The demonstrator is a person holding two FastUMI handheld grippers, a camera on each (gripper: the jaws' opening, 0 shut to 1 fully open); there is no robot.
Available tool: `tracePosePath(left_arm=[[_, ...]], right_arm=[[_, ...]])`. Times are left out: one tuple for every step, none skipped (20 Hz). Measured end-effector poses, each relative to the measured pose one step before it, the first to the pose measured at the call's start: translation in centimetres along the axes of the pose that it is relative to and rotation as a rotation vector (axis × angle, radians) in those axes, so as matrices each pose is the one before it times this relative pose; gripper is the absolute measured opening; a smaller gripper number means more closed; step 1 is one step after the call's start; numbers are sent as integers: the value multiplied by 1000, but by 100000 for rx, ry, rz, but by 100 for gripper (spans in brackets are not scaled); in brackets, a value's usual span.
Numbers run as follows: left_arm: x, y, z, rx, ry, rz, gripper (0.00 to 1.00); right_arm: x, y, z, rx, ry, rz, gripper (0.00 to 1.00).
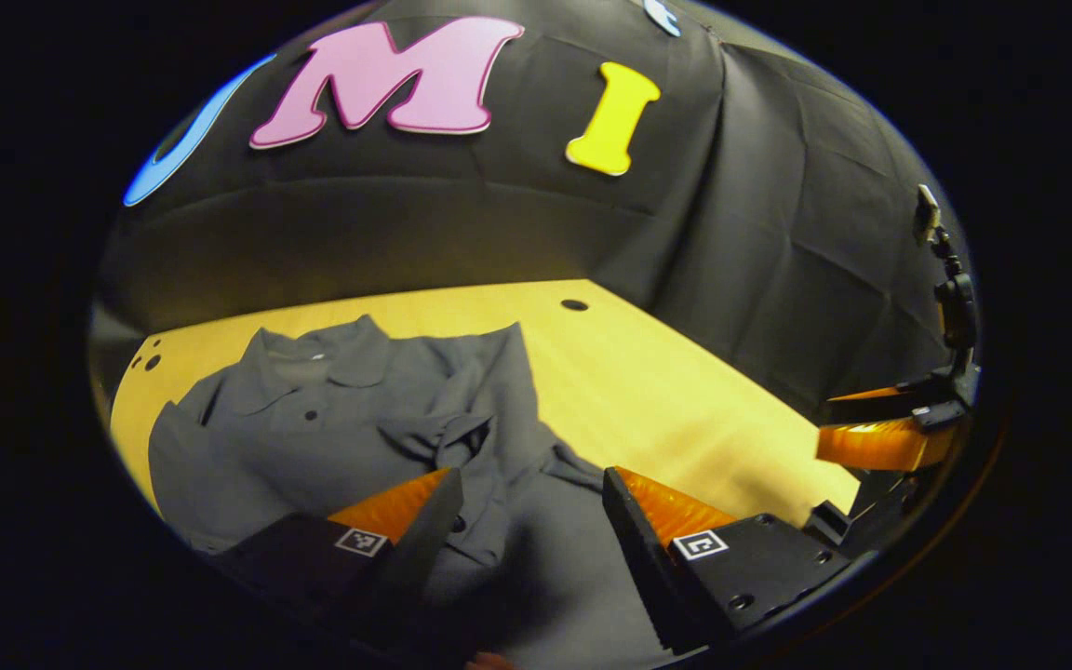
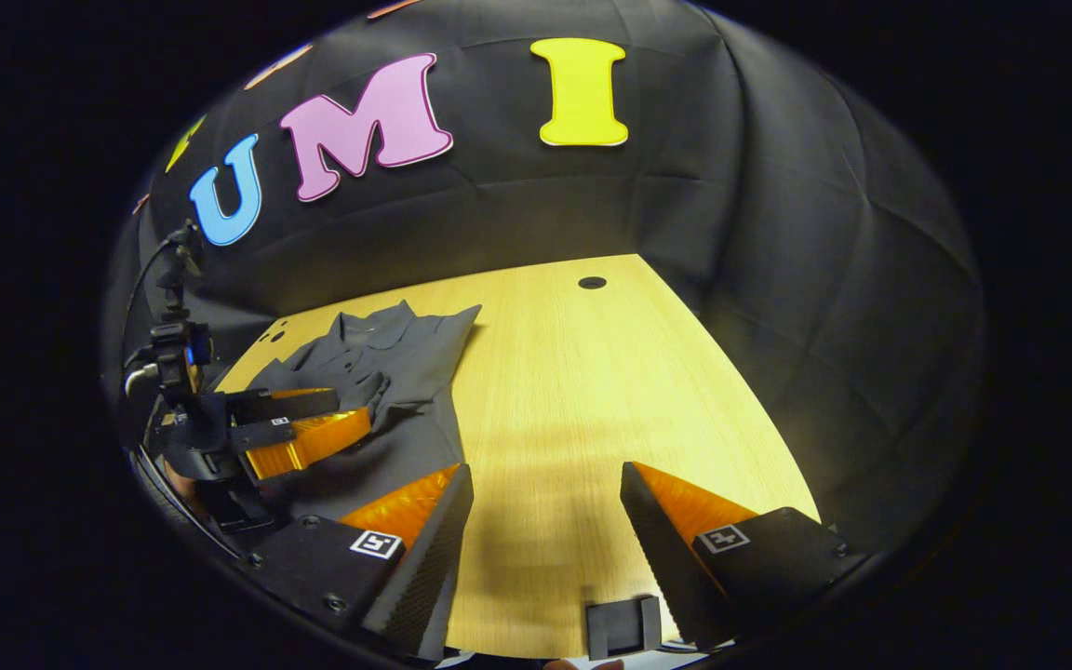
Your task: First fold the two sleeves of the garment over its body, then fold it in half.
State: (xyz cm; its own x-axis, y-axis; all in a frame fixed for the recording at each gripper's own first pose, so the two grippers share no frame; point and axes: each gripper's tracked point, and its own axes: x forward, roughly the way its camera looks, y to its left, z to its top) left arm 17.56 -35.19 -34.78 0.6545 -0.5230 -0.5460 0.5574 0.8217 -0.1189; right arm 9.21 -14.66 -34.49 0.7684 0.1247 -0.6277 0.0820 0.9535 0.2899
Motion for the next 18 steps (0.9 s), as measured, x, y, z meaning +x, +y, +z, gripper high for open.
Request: tracePosePath(left_arm=[[-975,-24,483,1610,-1903,1812,95],[-859,-113,-6,1801,264,-430,96],[-1029,-149,175,489,-325,62,96],[-1321,-83,129,-163,-7,-375,96],[-1278,420,-126,-459,-325,582,96],[-1424,650,-39,-1100,-264,425,96],[-1442,777,-315,-1482,199,360,96],[-1319,864,-317,-1053,204,1040,96],[-1267,1069,-298,-454,501,1573,96],[-1578,1226,-625,-136,796,2170,96],[-1360,933,-464,-349,669,1832,96],[-1492,990,-592,-664,778,1767,96],[-1164,870,-653,-719,727,1564,96],[-1240,1029,-580,-486,494,1671,96],[-1024,1023,-764,-430,1271,1619,96],[-1002,1126,-873,-661,1376,1860,96],[-857,1289,-1154,-1042,1935,2175,96],[-744,1143,-919,-949,1730,1993,96]], right_arm=[[-118,267,-101,-592,529,621,99],[-459,385,-73,-404,528,1185,99],[-314,486,-128,-431,400,1163,99],[-392,315,-175,-593,354,776,99],[-370,422,-56,-486,264,1094,99],[-483,588,-236,-357,614,1474,99],[-401,617,-269,-305,742,1273,99],[-438,627,-412,-289,932,1533,99],[-346,670,-468,-324,1110,1165,99],[-341,577,-563,-118,1251,929,99],[-263,613,-677,45,1477,694,99],[-229,553,-712,123,1606,454,99],[-72,637,-707,112,1648,446,99],[-147,570,-767,-10,1662,499,99],[-44,659,-692,-467,1513,92,99],[-105,409,-695,-1204,1418,-287,99],[46,332,-633,-1334,1347,-563,99],[-50,517,-513,-855,1257,-91,99]])
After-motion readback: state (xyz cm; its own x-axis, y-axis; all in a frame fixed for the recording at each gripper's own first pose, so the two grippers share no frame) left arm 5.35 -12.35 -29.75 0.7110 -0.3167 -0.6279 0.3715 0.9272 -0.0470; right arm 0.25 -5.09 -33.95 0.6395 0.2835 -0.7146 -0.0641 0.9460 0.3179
